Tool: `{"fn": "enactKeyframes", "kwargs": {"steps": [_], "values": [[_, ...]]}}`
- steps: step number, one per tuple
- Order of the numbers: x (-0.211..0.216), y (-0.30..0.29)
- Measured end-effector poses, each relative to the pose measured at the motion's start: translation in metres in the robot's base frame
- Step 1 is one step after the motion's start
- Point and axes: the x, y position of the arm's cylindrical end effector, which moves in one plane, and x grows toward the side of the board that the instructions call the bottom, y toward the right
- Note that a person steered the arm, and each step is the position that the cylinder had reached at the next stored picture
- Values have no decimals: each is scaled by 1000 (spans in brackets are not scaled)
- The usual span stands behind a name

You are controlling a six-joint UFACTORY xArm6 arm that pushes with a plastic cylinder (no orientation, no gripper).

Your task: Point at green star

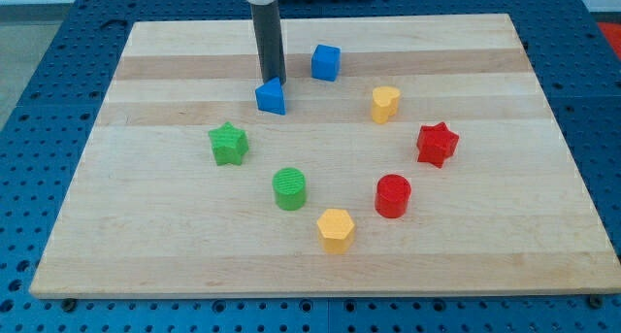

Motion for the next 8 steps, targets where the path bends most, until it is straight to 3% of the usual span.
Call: {"fn": "enactKeyframes", "kwargs": {"steps": [2,4,5,8], "values": [[10,0],[-28,-3],[-8,-45],[122,-169]]}}
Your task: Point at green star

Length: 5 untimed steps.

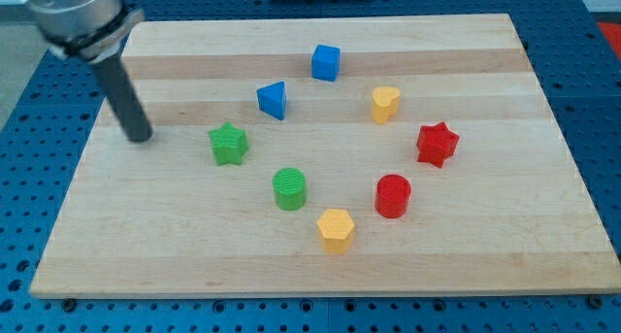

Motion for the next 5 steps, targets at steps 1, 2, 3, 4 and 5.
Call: {"fn": "enactKeyframes", "kwargs": {"steps": [1,2,3,4,5], "values": [[94,7],[114,45],[118,71],[115,74],[98,87]]}}
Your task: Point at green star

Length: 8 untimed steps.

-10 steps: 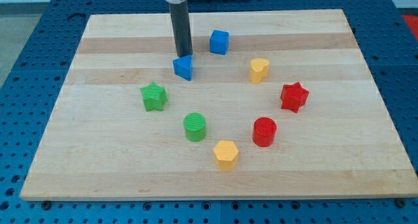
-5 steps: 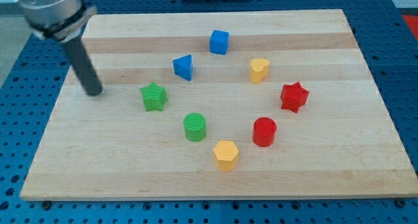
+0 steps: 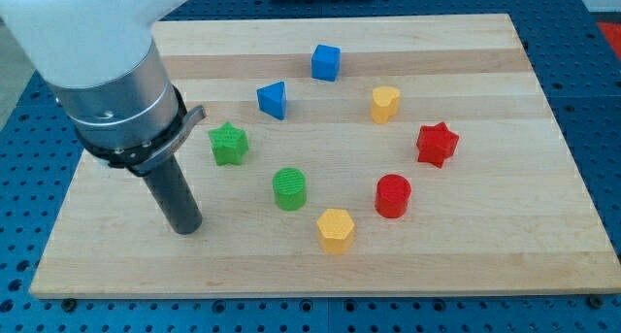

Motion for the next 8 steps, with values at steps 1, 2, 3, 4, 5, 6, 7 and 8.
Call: {"fn": "enactKeyframes", "kwargs": {"steps": [1,2,3,4,5,6,7,8], "values": [[-11,11],[-13,25],[-22,43],[-25,53],[-37,66],[-44,74],[-50,80],[-74,102]]}}
